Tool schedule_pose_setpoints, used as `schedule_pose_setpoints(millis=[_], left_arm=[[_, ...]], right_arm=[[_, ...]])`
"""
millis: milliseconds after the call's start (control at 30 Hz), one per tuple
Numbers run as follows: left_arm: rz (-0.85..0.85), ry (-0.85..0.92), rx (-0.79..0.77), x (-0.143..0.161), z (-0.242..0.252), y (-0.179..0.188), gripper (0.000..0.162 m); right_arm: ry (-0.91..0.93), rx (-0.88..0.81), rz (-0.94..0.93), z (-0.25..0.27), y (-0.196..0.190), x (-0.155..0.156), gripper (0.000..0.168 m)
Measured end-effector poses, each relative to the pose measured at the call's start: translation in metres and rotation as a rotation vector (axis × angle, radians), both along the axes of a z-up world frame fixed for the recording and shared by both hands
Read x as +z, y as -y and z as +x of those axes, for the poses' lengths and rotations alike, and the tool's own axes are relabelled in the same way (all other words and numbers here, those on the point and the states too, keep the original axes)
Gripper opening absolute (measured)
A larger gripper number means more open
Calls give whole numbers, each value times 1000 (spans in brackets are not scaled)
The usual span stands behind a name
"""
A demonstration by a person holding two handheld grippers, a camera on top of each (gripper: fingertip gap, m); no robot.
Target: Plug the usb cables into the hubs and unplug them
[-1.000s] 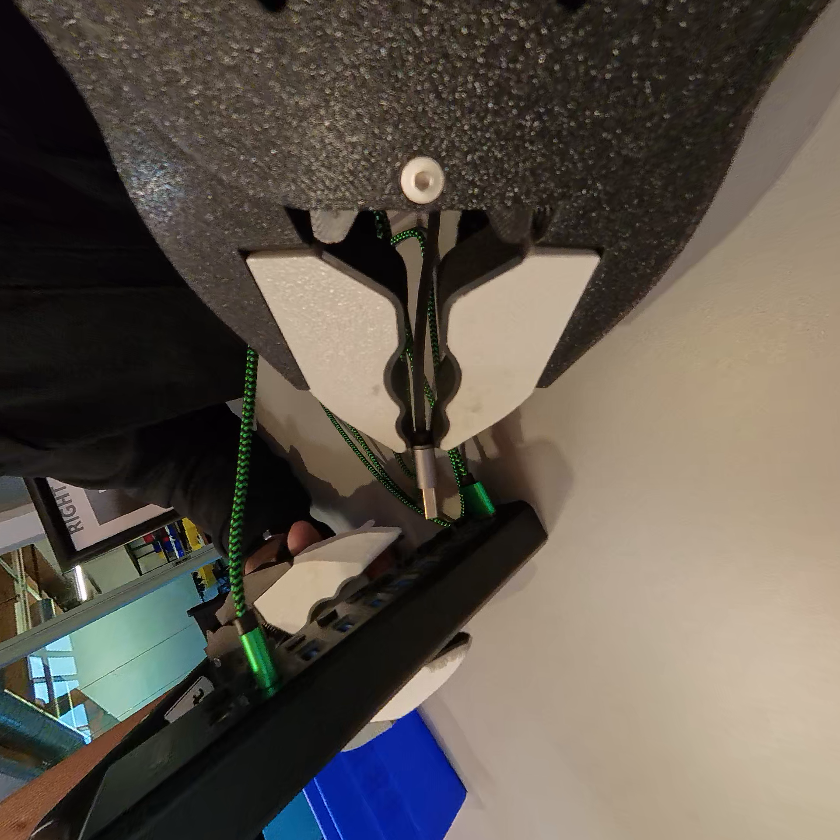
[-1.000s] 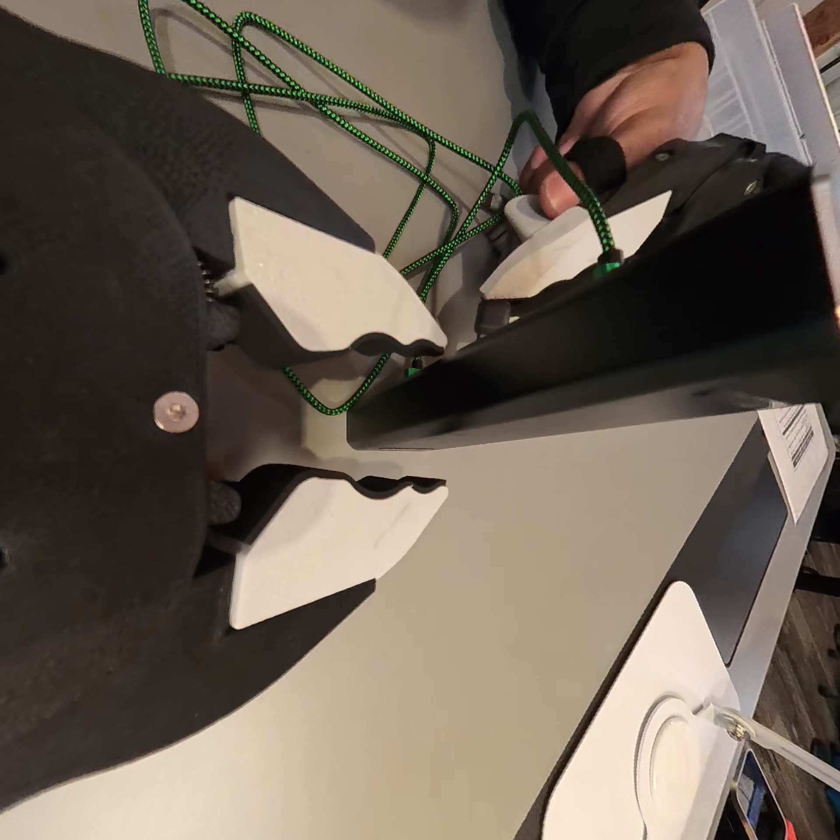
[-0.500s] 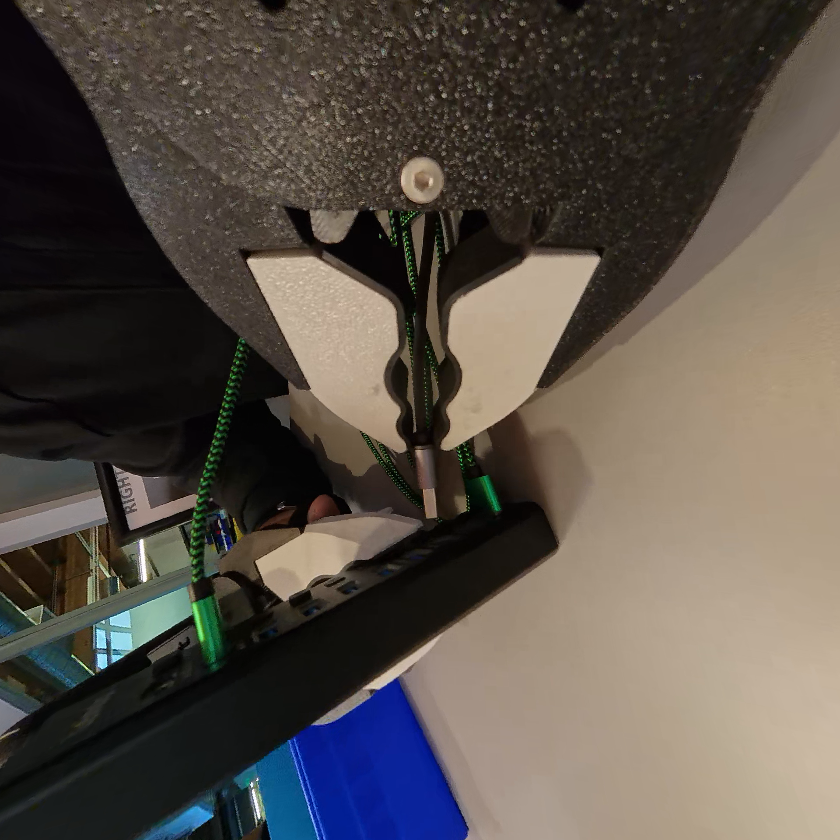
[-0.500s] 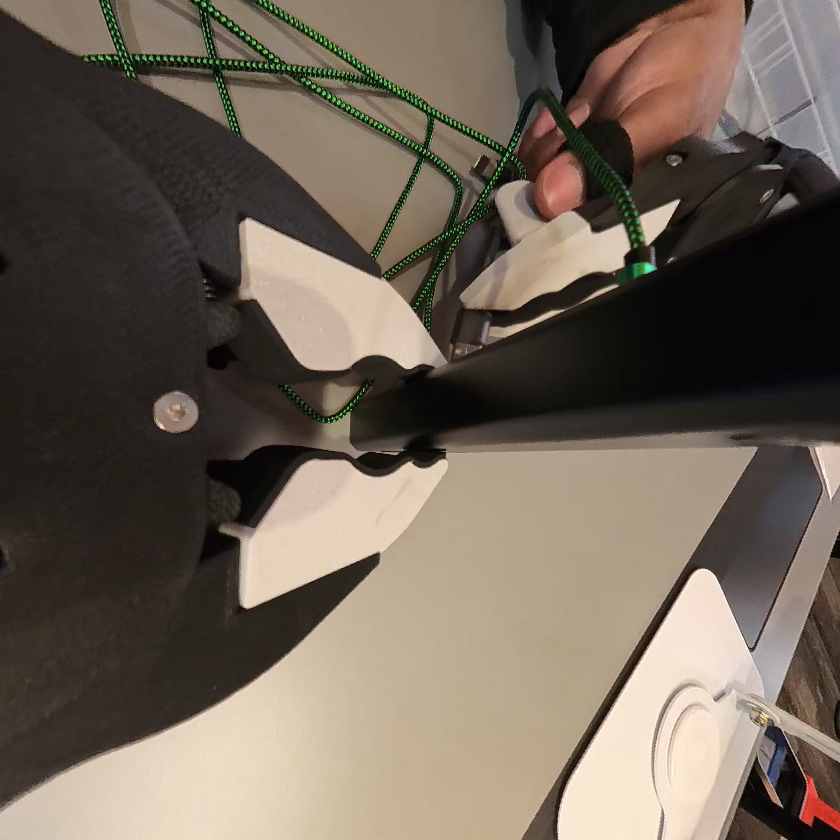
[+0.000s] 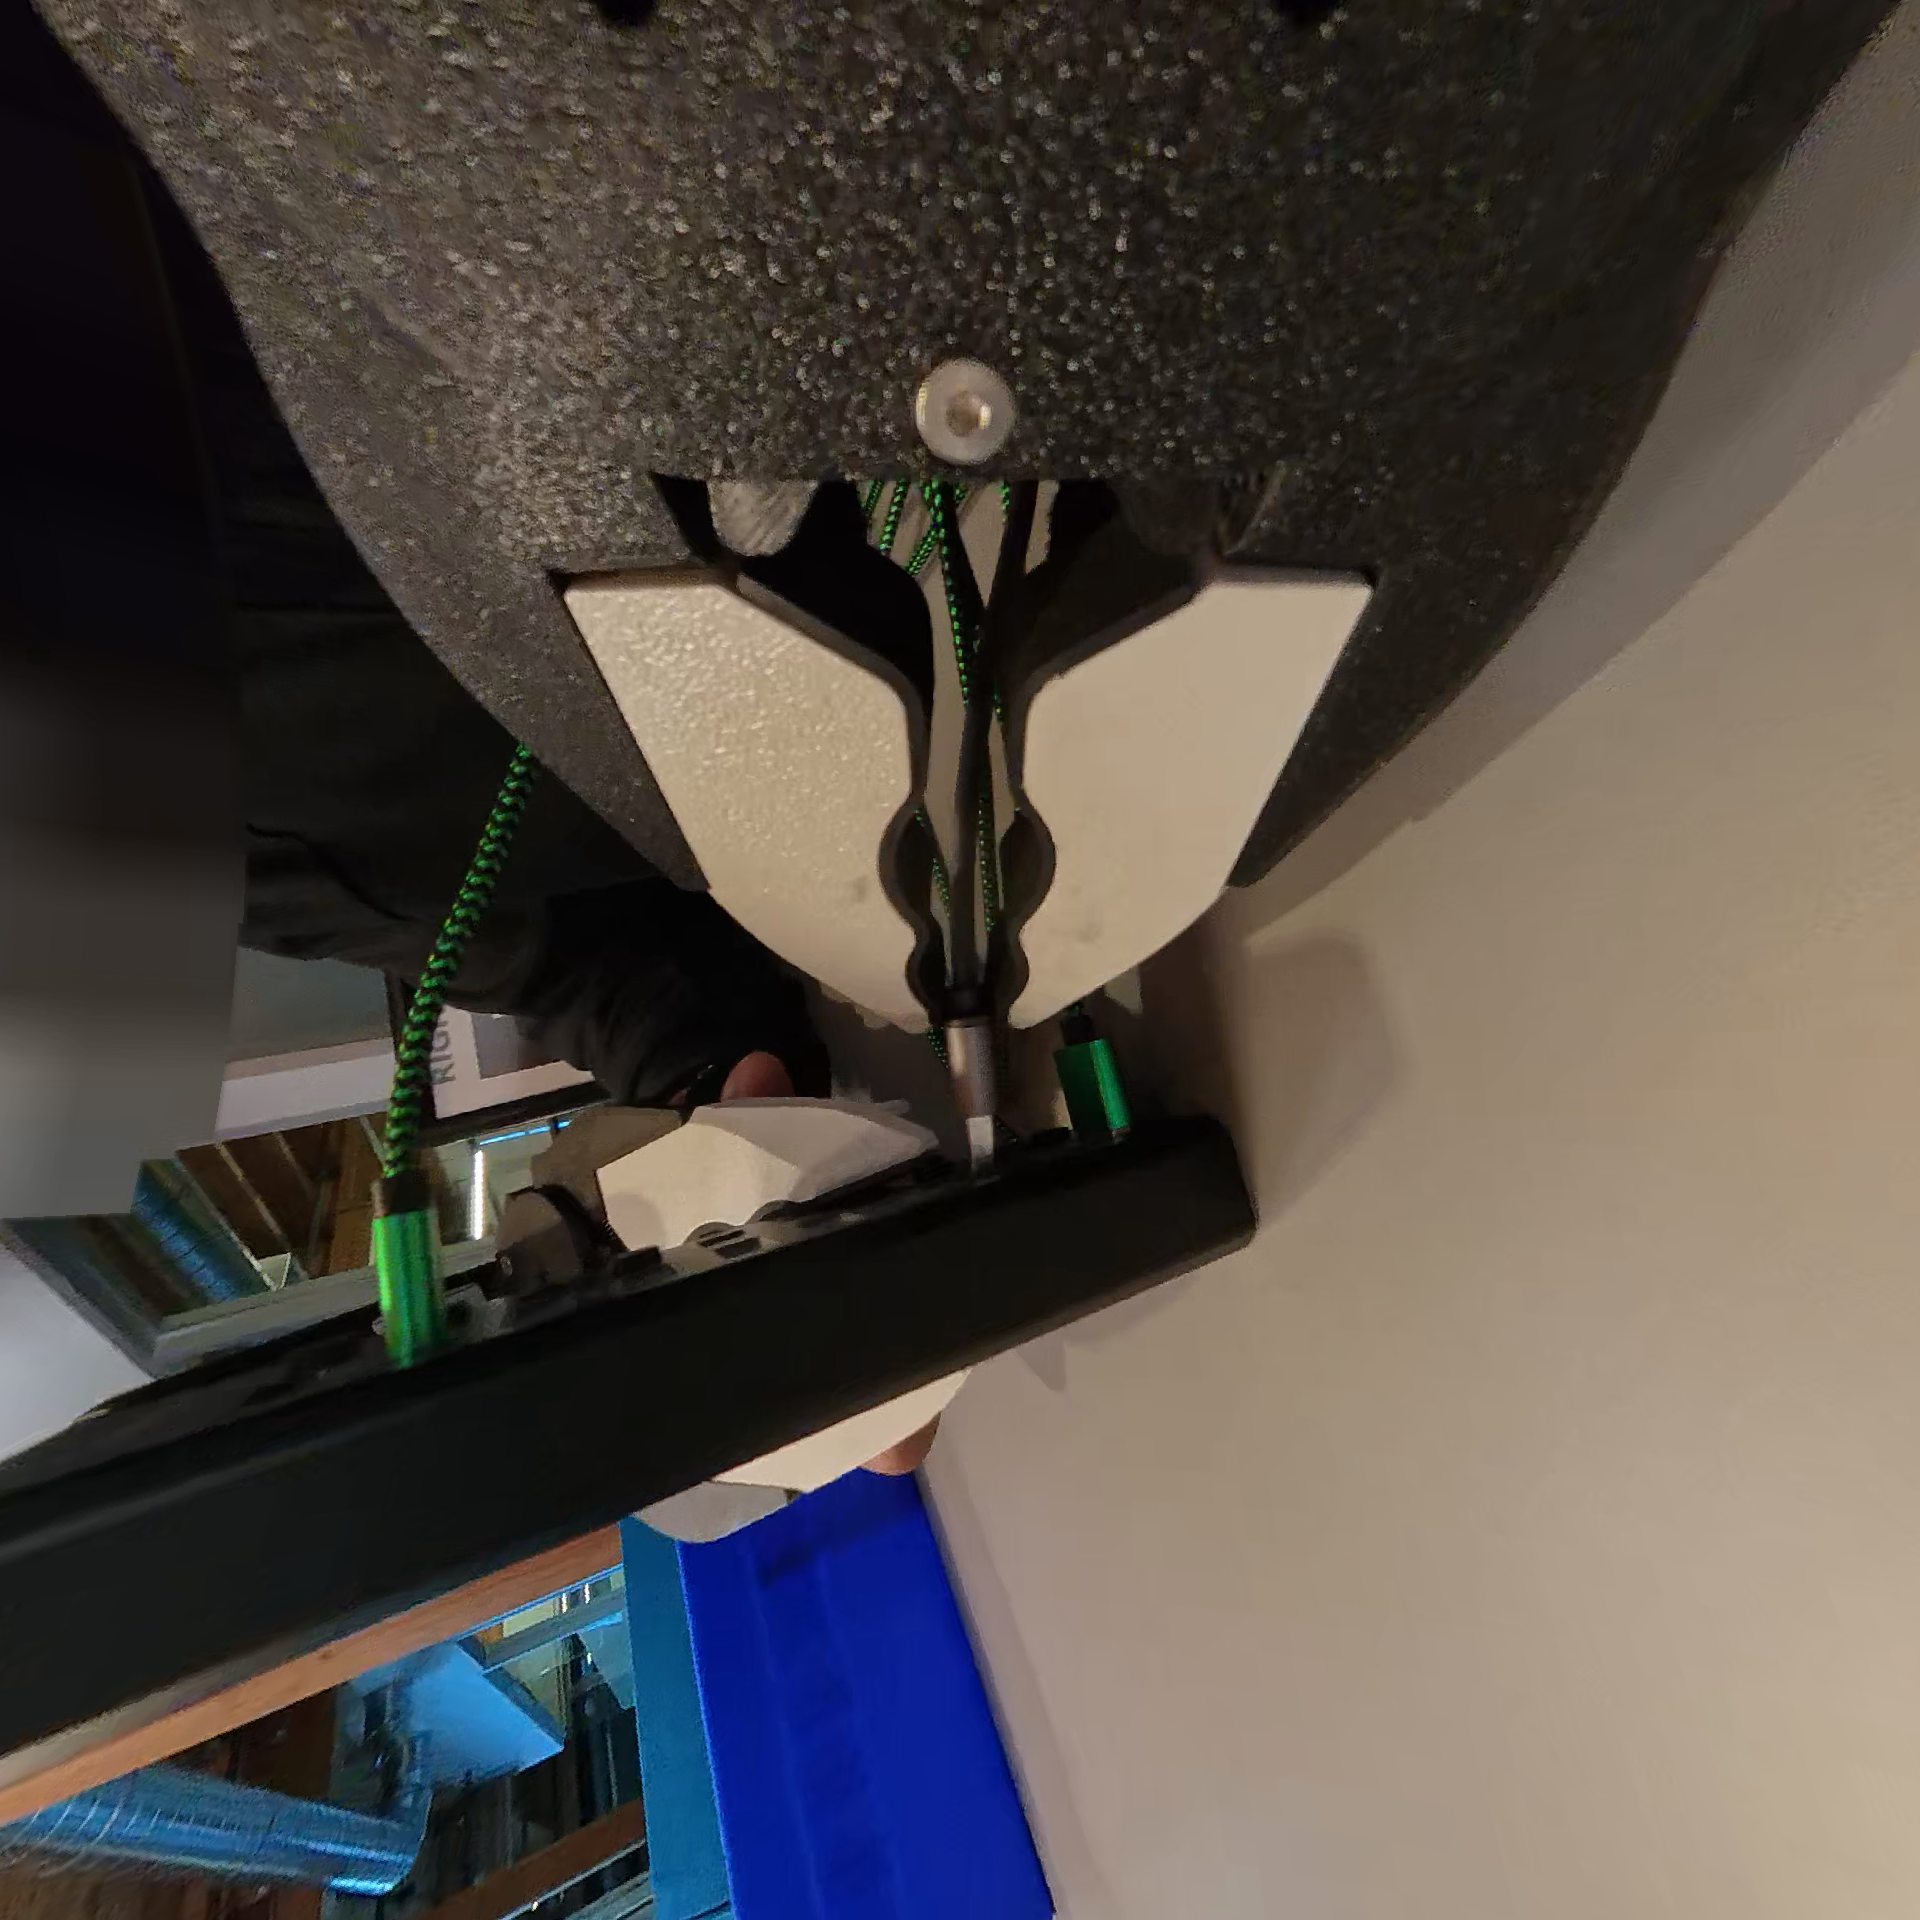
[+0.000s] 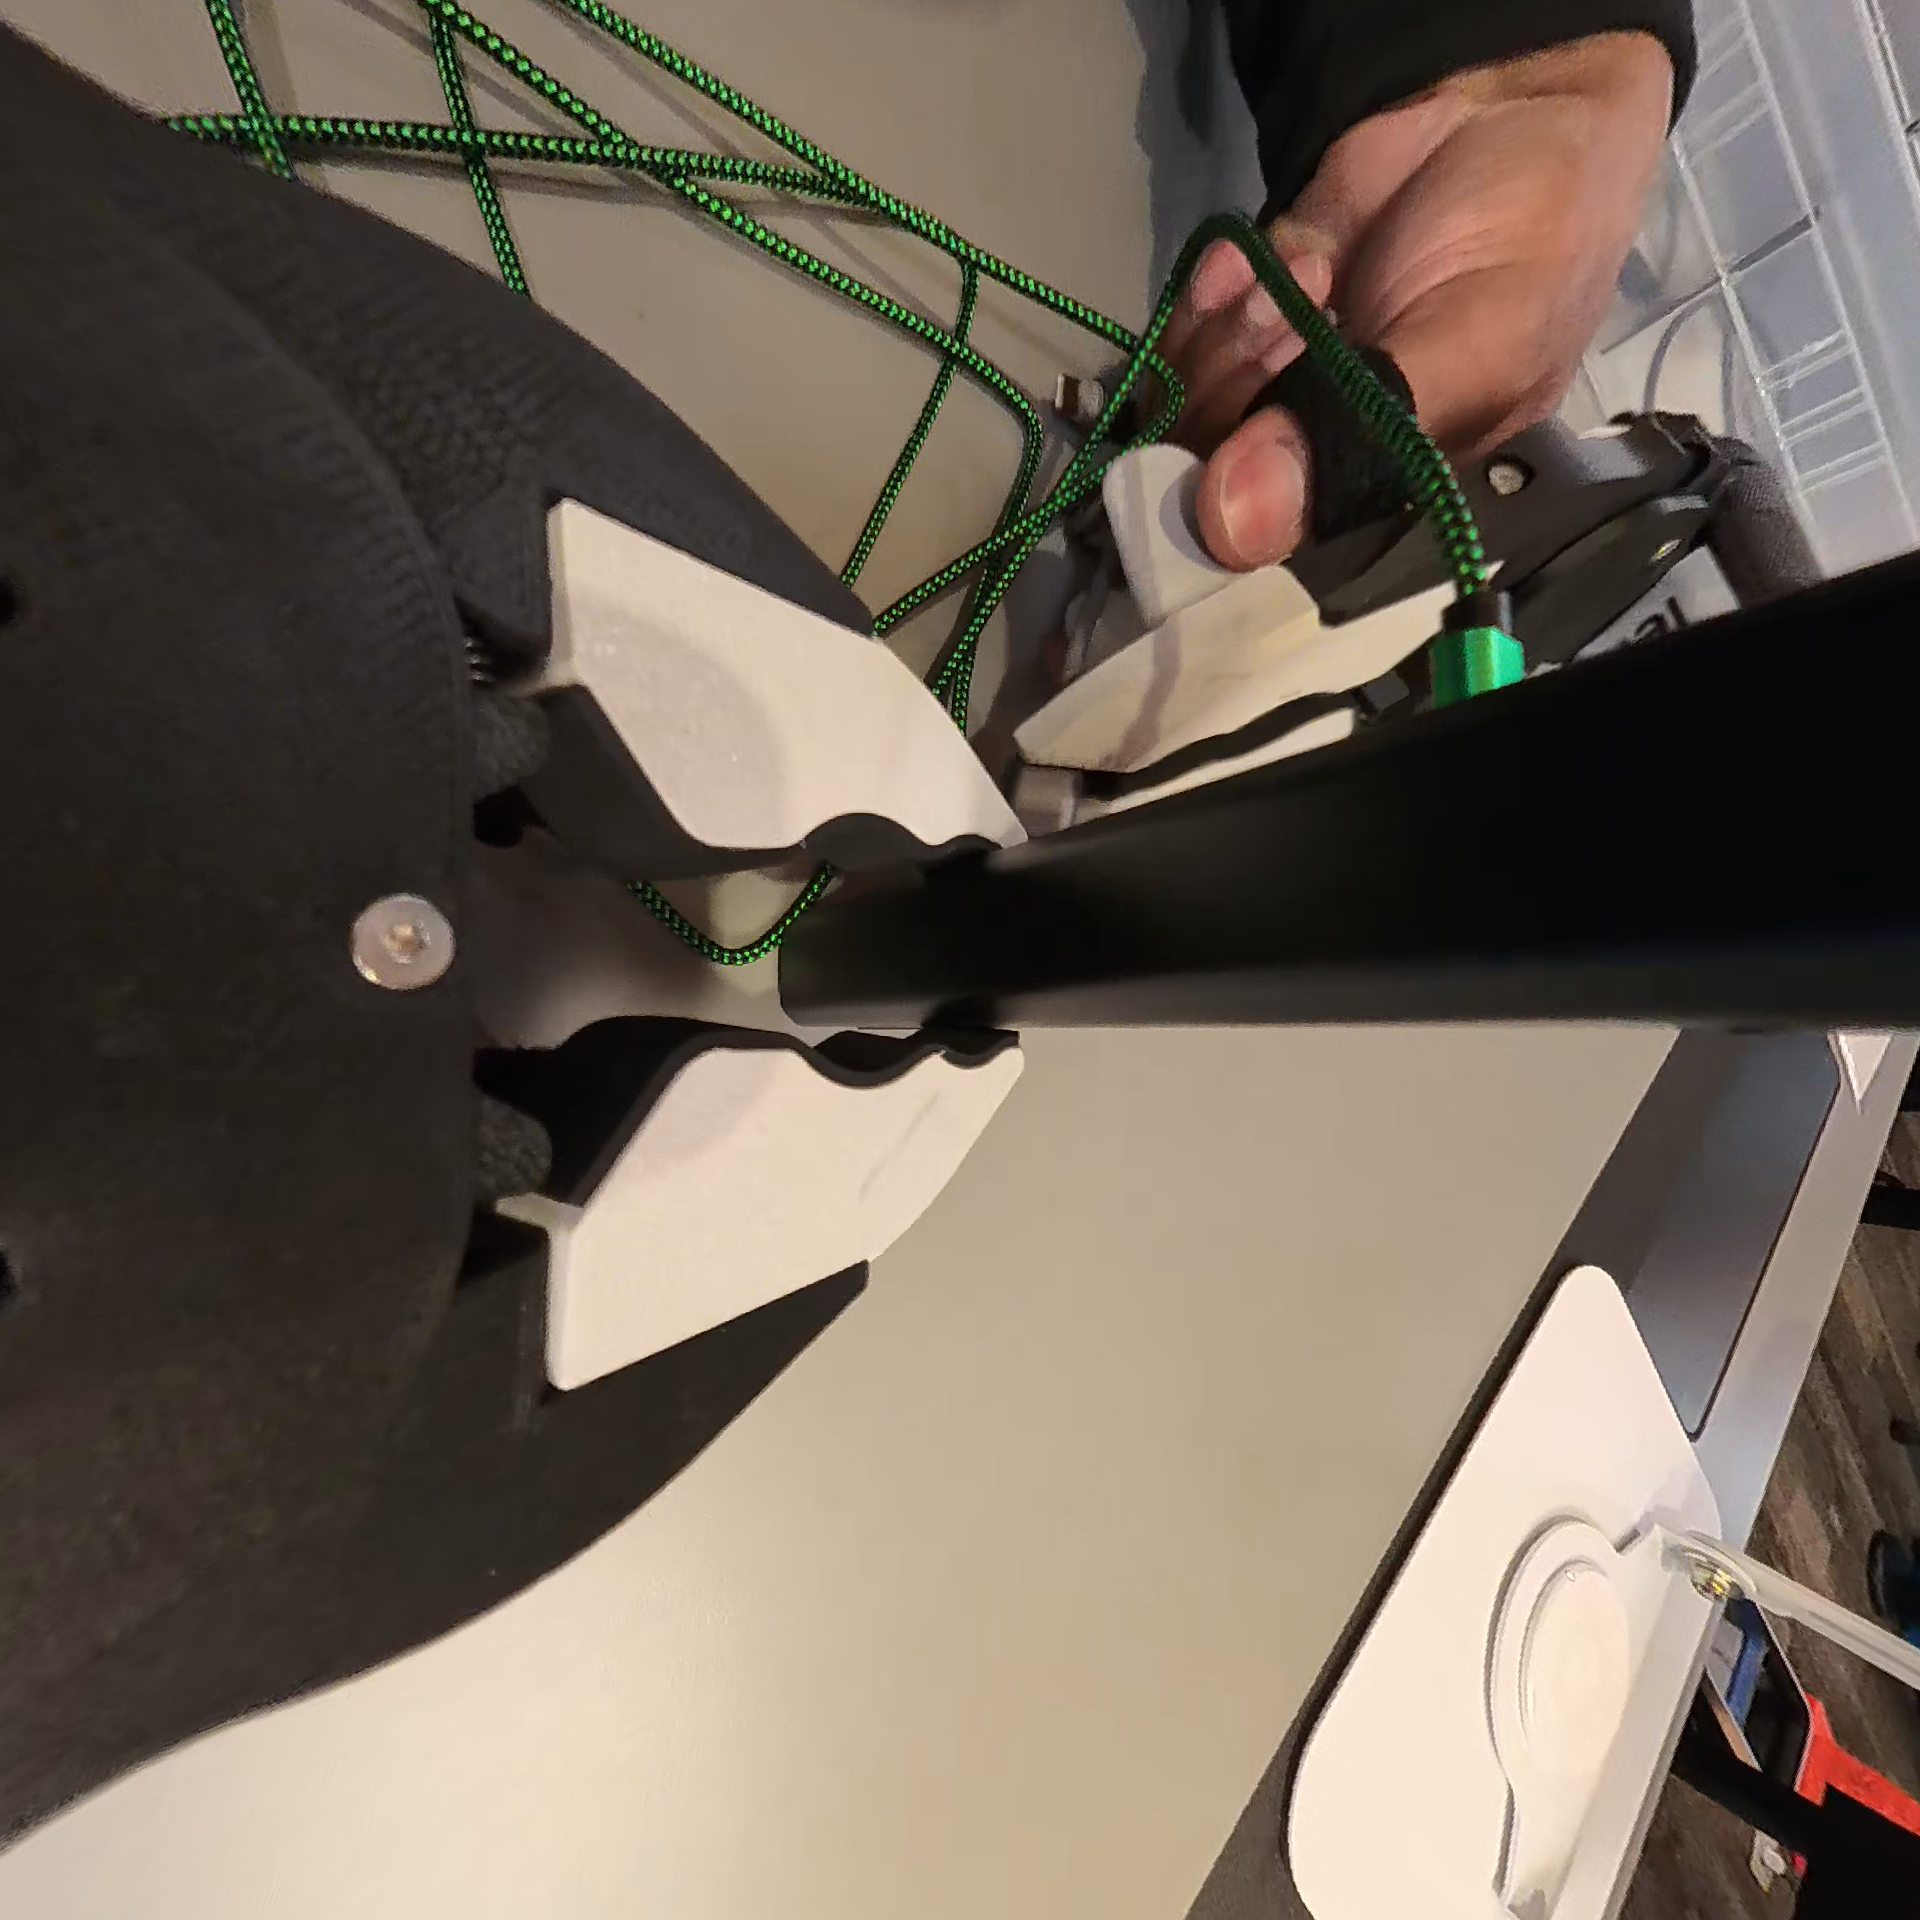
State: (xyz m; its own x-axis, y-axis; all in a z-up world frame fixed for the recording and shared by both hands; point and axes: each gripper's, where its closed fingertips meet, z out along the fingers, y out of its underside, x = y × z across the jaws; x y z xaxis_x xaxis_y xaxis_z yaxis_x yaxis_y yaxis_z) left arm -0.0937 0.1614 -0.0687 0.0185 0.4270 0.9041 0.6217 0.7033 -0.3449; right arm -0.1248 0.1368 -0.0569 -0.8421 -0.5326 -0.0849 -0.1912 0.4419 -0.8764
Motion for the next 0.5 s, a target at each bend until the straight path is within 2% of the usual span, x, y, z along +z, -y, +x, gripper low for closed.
schedule_pose_setpoints(millis=[333, 500], left_arm=[[188, -9, 94, 6, -4, -7, 7], [243, -27, 141, 9, -7, -9, 7]], right_arm=[[85, -33, 52, -4, -10, 0, 28], [55, -51, 25, -4, -10, 1, 27]])
